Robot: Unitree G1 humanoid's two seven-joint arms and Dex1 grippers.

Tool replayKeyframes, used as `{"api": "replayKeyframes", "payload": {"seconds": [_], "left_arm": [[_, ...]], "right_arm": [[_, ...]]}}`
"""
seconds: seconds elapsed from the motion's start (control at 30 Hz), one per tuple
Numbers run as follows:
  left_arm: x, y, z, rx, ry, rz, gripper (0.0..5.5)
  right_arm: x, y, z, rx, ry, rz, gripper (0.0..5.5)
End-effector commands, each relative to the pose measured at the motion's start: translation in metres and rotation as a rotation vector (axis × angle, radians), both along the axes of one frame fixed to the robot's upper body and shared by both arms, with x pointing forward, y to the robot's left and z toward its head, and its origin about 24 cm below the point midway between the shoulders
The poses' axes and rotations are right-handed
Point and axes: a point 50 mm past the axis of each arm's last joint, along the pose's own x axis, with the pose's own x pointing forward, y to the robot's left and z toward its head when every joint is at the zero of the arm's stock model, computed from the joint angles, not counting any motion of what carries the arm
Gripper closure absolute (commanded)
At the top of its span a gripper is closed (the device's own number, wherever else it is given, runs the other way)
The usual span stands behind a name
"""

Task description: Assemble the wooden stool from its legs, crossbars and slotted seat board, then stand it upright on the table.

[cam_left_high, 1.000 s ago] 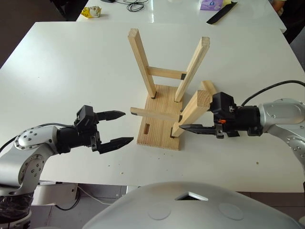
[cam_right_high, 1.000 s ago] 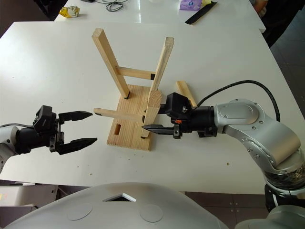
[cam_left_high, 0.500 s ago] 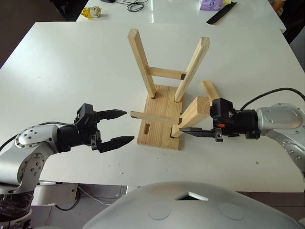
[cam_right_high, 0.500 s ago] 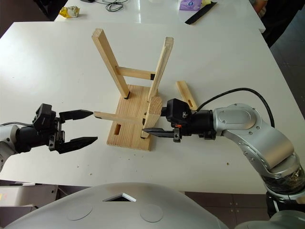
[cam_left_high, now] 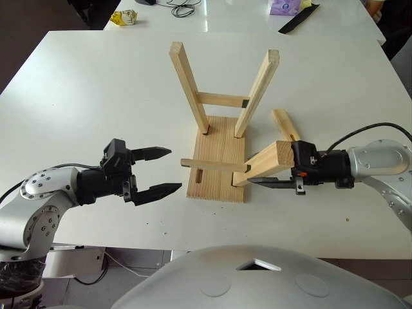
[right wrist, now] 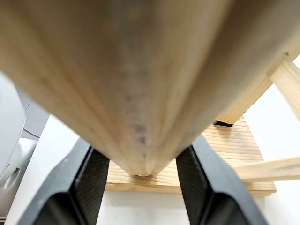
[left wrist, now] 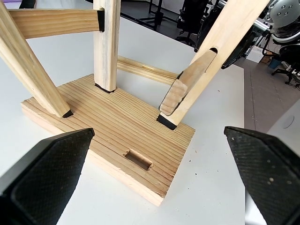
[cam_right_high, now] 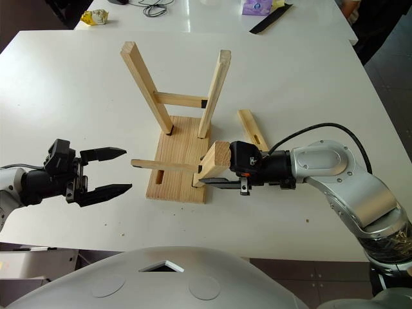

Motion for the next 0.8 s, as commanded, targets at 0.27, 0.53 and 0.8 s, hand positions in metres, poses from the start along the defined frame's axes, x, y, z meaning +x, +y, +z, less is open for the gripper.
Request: {"api": "replayKeyframes", "payload": {"seconds": [0.27,0.53,0.8], "left_arm": [[0.002,-0.003,0.000,-0.007,0.004,-0.006,0.37],[0.005,-0.003,0.000,-0.010,0.001,-0.007,0.37],[0.009,-0.004,0.001,-0.016,-0.001,-0.011,0.37]], "right_arm": [[0.004,-0.024,-0.043,-0.216,0.178,-0.050,3.48],[0.032,-0.022,-0.054,-0.202,0.176,-0.112,3.48],[0.044,-0.015,-0.051,-0.183,0.143,-0.111,3.48]]}}
